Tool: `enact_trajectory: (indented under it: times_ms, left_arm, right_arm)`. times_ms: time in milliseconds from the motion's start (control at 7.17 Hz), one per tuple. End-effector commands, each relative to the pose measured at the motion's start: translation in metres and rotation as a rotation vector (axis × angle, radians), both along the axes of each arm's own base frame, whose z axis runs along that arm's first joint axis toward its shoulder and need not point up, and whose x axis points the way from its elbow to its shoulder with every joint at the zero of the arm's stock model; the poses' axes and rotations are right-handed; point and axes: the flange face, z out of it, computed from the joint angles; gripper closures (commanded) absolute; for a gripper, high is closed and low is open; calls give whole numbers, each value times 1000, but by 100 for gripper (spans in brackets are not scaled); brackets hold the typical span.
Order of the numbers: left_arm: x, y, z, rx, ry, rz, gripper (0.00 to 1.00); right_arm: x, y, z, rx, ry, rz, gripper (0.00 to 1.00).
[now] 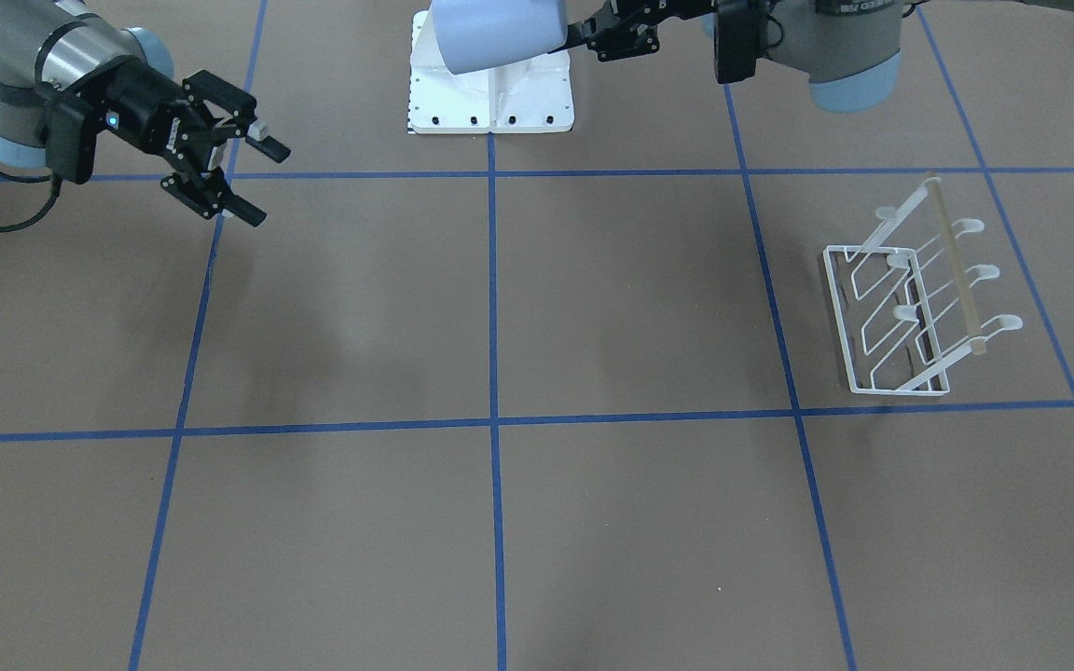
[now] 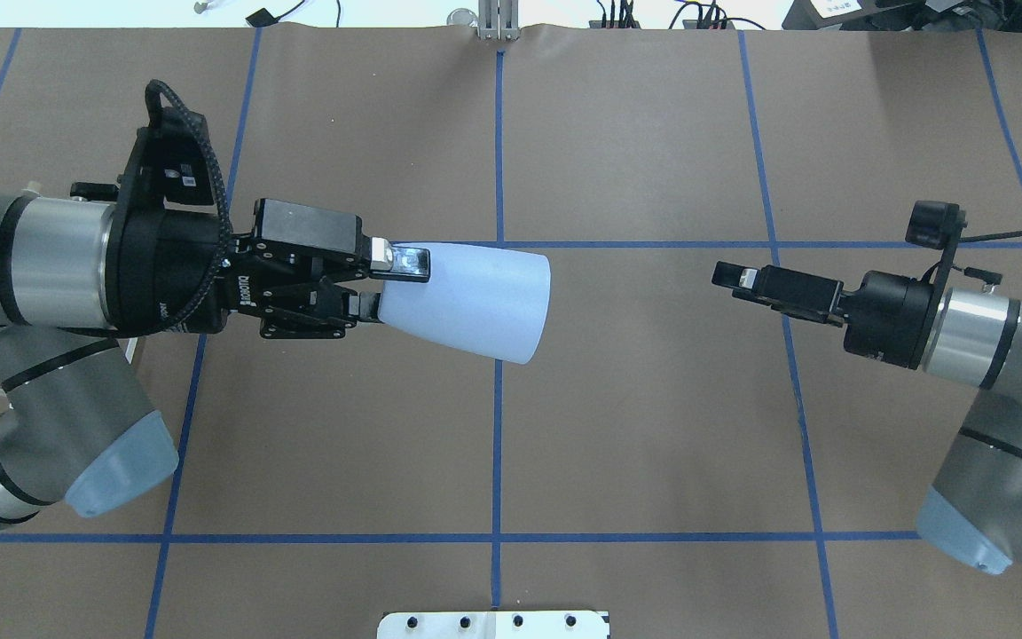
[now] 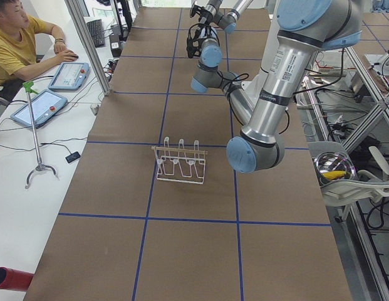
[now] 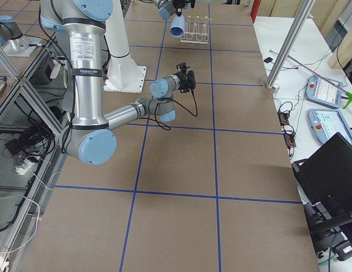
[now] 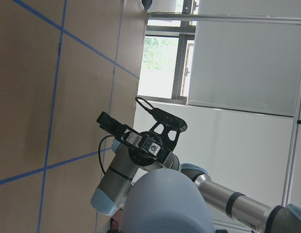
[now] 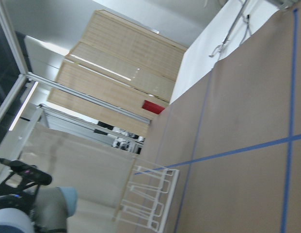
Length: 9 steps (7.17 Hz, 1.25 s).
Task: Hang cup on cup holder
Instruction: 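Open the right gripper and pull it back while the left gripper holds the cup, then carry the cup with the left gripper toward the white wire rack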
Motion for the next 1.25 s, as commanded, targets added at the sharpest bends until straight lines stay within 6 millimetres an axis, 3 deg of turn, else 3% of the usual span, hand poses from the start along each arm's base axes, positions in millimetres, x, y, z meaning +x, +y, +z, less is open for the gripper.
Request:
enact_trajectory:
  times_ms: [0, 139, 418, 836, 1115]
  left_arm:
    - [-20, -32, 3, 31, -200, -62, 100]
    - [-33, -47, 3, 41, -294, -94, 100]
    - [-67, -65, 0, 88, -508, -154, 100]
    - [-119, -53, -4, 141, -788, -174, 100]
    - [-155, -65, 9, 207, -921, -192, 100]
  right_arm:
    - [66, -57, 25, -175, 206, -39, 0]
    - [89, -73, 39, -188, 306, -40, 0]
    - [114, -94, 77, -189, 556, -43, 0]
    - [156, -109, 126, -180, 844, -109, 0]
    - [201, -113, 158, -126, 1030, -223, 0]
